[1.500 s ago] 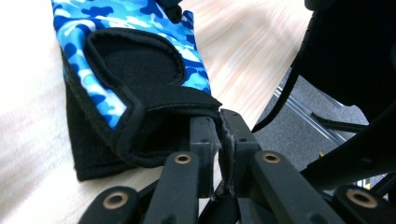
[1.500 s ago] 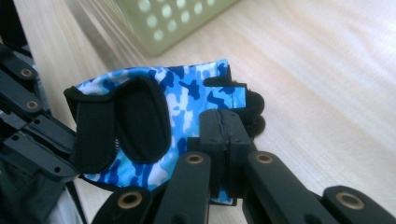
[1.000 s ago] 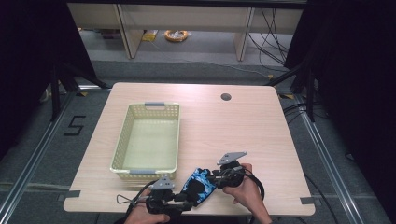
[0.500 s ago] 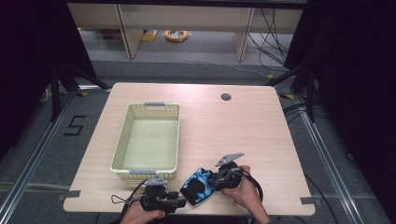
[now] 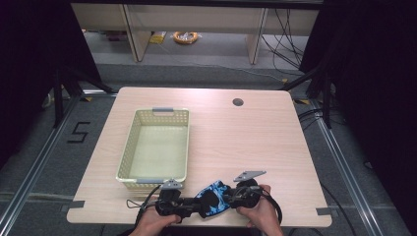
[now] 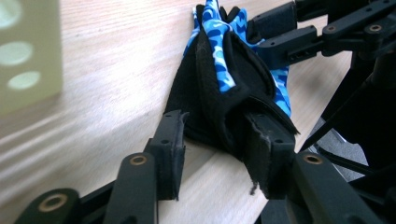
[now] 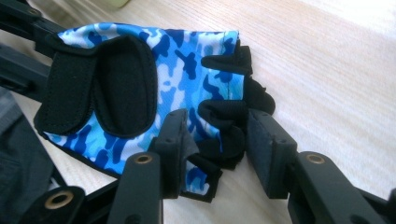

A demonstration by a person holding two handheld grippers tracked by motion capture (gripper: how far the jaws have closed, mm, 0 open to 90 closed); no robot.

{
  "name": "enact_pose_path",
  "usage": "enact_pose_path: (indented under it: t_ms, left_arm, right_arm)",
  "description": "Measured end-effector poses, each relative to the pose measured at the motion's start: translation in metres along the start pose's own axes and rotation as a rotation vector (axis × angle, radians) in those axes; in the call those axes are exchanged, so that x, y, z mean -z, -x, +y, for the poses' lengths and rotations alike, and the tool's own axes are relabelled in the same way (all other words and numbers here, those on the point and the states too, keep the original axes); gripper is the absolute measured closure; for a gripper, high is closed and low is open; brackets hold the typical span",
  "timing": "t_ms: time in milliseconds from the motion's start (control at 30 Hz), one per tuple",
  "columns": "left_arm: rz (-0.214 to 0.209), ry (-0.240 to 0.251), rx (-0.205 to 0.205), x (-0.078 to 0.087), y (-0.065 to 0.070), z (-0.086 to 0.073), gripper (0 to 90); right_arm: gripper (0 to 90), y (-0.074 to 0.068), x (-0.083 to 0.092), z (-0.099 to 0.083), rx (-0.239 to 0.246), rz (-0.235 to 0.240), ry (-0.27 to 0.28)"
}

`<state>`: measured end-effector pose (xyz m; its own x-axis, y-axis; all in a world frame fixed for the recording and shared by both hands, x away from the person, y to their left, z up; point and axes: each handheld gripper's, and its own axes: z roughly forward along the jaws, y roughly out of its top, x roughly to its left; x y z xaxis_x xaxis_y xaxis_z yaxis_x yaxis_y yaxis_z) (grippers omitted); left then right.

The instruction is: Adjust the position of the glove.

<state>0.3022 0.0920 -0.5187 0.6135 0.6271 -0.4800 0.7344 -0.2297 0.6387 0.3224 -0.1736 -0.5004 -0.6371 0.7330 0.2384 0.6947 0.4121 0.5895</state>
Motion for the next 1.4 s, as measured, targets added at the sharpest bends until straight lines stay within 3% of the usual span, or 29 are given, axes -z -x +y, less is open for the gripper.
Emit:
enact_pose_path:
  t_ms: [33, 100, 167, 300, 500, 533, 700, 867, 933, 967, 1100, 1133, 1200, 1267, 1333, 1400]
  left_arm:
    - [-0.005, -0.005, -0.001, -0.001, 0.001, 0.001, 59.9]
    - [-0.01, 0.001, 0.009, -0.004, 0.001, 0.002, 61.3]
    - [-0.022, 0.002, 0.042, -0.006, 0.0, 0.004, 62.7]
    - [-0.022, 0.016, 0.054, -0.011, -0.001, 0.005, 68.0]
    - [-0.029, 0.034, 0.063, -0.014, 0.001, 0.005, 77.4]
    - [-0.03, 0.036, 0.064, -0.014, 0.001, 0.005, 78.9]
    - [-0.039, 0.043, 0.062, -0.014, 0.002, 0.006, 80.7]
    - [-0.055, 0.053, 0.053, -0.008, 0.001, 0.011, 81.3]
    - [-0.059, 0.059, 0.052, -0.006, 0.002, 0.012, 81.3]
    - [-0.059, 0.064, 0.053, -0.005, 0.002, 0.012, 81.3]
    - [-0.066, 0.068, 0.048, 0.0, 0.002, 0.014, 81.2]
    - [-0.068, 0.077, 0.055, 0.001, 0.003, 0.014, 81.2]
    - [-0.068, 0.08, 0.042, 0.003, 0.003, 0.016, 81.2]
    - [-0.066, 0.084, 0.028, 0.005, 0.004, 0.016, 81.0]
    - [-0.067, 0.083, 0.022, 0.006, 0.004, 0.016, 81.0]
    - [-0.064, 0.085, 0.016, 0.006, 0.005, 0.017, 81.0]
  right_arm:
    - [60.0, 0.002, 0.003, -0.001, -0.004, 0.018, -0.025]
    - [60.0, 0.004, 0.002, -0.003, 0.0, 0.022, 0.004]
    - [60.2, 0.004, 0.003, -0.004, -0.01, 0.017, 0.007]
    - [62.4, 0.004, 0.005, -0.006, -0.02, 0.02, 0.006]
    - [73.0, 0.009, 0.003, -0.008, -0.012, 0.037, 0.037]
    - [76.2, 0.011, 0.005, -0.008, -0.007, 0.057, 0.009]
    - [81.7, 0.012, 0.005, -0.009, 0.0, 0.069, 0.023]
    - [82.3, 0.009, 0.009, -0.007, -0.01, 0.091, 0.045]
    - [82.4, 0.01, 0.01, -0.006, 0.009, 0.105, 0.046]
    - [82.4, 0.009, 0.012, -0.006, 0.011, 0.084, 0.059]
    - [82.4, 0.009, 0.015, -0.004, 0.005, 0.119, 0.088]
    - [82.4, 0.009, 0.017, -0.004, 0.007, 0.104, 0.089]
    - [82.4, 0.007, 0.018, -0.003, -0.002, 0.123, 0.103]
    - [82.4, 0.007, 0.02, -0.002, 0.005, 0.105, 0.109]
    - [82.4, 0.007, 0.019, -0.001, 0.006, 0.131, 0.113]
    - [82.4, 0.006, 0.019, -0.001, 0.012, 0.12, 0.114]
